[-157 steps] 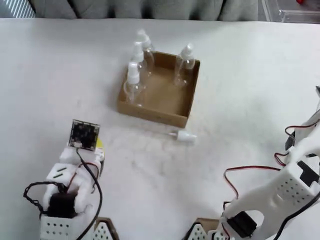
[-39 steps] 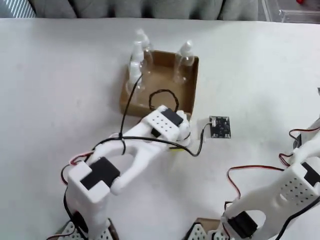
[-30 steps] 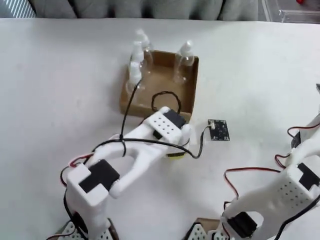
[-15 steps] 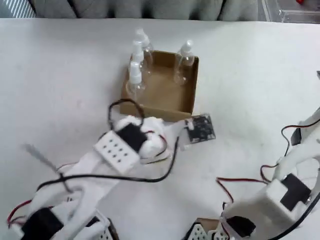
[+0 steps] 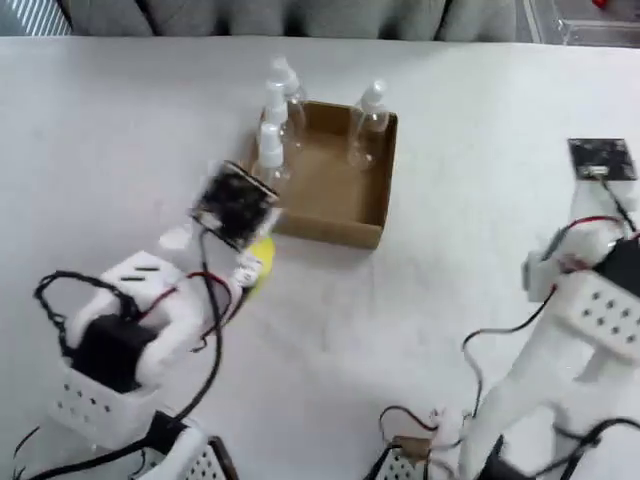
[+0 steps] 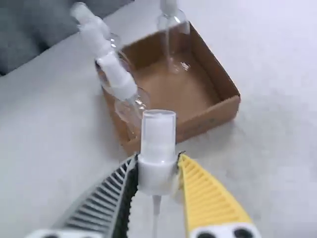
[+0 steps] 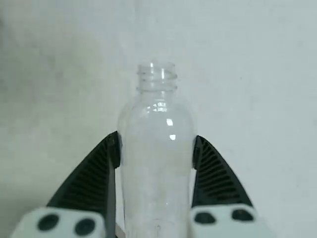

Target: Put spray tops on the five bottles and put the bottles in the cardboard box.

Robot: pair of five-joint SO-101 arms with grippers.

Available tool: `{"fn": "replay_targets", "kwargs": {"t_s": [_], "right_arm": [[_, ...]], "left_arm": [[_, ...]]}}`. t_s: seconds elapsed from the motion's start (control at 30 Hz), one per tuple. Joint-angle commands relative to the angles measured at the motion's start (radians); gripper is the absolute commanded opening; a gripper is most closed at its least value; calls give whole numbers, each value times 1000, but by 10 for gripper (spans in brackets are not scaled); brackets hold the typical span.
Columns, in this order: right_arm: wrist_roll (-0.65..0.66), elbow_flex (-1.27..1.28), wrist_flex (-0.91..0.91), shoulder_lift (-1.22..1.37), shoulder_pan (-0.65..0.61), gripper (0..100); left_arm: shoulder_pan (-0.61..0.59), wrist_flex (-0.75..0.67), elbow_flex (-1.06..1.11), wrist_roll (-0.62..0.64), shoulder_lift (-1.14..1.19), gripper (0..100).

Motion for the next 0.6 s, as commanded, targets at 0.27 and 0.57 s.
{"fn": "replay_targets", "kwargs": {"t_s": [0.27,0.57], "right_arm": [[-213,160,-295,-529,-552,18],[-238,480,-613,-779,-914,16]], "left_arm": [[-349,-75,-408,351,15,20],[-470,-94,-617,756,85,20]]}}
